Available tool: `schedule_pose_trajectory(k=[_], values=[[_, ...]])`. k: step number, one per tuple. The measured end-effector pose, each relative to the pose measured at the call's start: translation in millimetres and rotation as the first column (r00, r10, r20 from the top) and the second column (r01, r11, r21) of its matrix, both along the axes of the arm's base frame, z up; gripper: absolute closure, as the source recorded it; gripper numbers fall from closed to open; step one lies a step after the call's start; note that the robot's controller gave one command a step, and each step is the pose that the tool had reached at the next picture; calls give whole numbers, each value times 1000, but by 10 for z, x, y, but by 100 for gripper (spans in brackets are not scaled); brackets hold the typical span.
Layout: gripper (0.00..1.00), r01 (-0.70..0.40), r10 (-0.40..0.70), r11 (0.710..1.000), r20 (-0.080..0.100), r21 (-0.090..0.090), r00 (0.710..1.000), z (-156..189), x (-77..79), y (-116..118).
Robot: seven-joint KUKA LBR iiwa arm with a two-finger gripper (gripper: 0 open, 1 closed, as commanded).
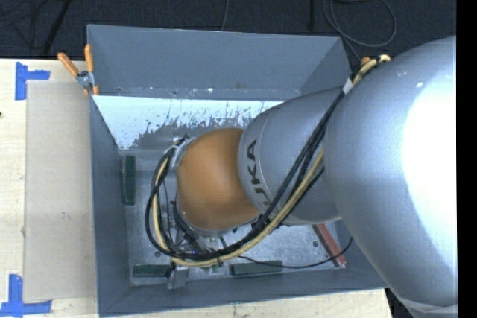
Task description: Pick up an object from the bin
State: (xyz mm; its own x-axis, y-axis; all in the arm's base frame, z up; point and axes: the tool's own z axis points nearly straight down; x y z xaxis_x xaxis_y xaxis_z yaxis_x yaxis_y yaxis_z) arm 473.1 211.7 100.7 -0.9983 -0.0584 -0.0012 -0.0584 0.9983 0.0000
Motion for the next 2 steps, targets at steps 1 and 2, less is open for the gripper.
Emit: schedule_pose_trajectory(k=[1,2], values=[[0,103,-103,995,-2,0,995,-14,-5,149],[0,-15,15,1000,6,2,1000,-295,16,167]])
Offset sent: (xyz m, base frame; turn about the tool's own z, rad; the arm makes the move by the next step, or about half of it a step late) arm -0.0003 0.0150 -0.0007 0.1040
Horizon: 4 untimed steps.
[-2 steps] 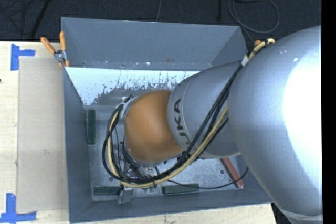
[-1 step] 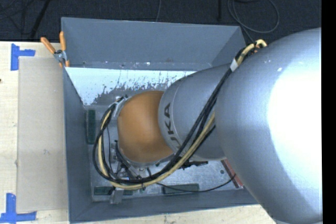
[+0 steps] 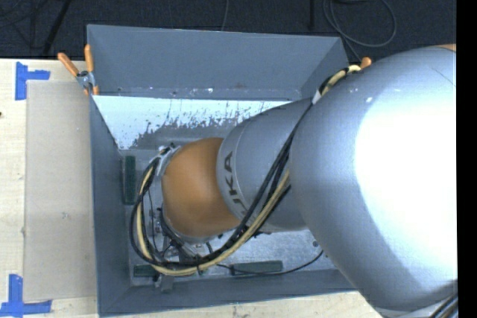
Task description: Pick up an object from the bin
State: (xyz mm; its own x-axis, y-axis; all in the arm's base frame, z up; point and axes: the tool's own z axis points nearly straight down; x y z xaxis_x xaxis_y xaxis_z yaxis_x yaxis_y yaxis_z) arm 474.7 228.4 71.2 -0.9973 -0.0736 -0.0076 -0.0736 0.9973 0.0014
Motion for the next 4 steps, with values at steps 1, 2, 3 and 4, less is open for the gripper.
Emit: schedule_pose_trajectory(k=[1,2,3,4], values=[[0,5,-5,1000,-1,0,1000,6,18,-2],[100,6,-6,1000,-8,-2,1000,-7,1,-4],[100,11,-11,1000,-7,-1,1000,132,4,-7],[100,15,-15,1000,-3,1,1000,833,20,-7]])
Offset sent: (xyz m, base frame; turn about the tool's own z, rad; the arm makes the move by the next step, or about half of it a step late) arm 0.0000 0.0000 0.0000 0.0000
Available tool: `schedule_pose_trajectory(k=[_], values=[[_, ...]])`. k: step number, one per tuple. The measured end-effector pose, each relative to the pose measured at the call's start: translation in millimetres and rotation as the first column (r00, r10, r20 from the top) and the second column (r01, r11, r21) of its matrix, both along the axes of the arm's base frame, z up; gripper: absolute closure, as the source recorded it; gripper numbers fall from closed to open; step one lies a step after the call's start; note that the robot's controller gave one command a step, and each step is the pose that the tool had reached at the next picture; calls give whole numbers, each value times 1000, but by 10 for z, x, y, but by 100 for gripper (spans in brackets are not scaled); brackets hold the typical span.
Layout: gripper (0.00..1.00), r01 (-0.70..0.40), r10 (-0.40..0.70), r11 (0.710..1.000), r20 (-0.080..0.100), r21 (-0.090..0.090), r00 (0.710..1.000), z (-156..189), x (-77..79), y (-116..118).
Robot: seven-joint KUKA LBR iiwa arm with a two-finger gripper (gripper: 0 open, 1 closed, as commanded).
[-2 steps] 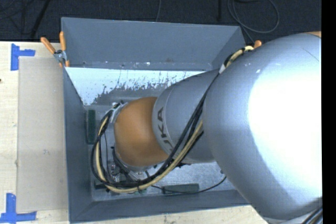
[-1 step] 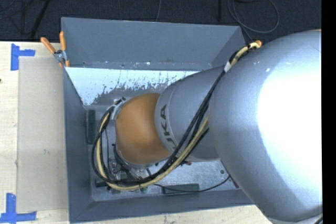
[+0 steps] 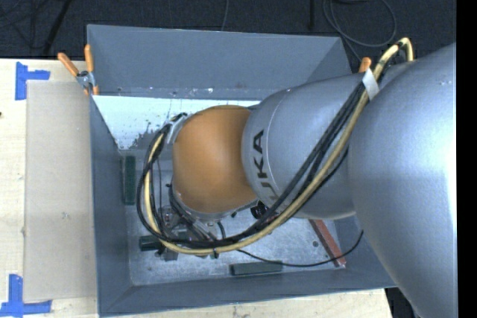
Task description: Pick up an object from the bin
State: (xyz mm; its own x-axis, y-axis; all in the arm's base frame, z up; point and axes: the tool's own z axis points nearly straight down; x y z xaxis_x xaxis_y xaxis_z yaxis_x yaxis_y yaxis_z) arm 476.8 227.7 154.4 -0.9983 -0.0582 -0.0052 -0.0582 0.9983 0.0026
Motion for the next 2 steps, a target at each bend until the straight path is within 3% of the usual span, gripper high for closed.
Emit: schedule_pose_trajectory(k=[1,2], values=[[100,2,-2,1000,-3,-1,1000,333,9,-4],[100,3,-3,1000,-5,-3,1000,363,11,-7]])
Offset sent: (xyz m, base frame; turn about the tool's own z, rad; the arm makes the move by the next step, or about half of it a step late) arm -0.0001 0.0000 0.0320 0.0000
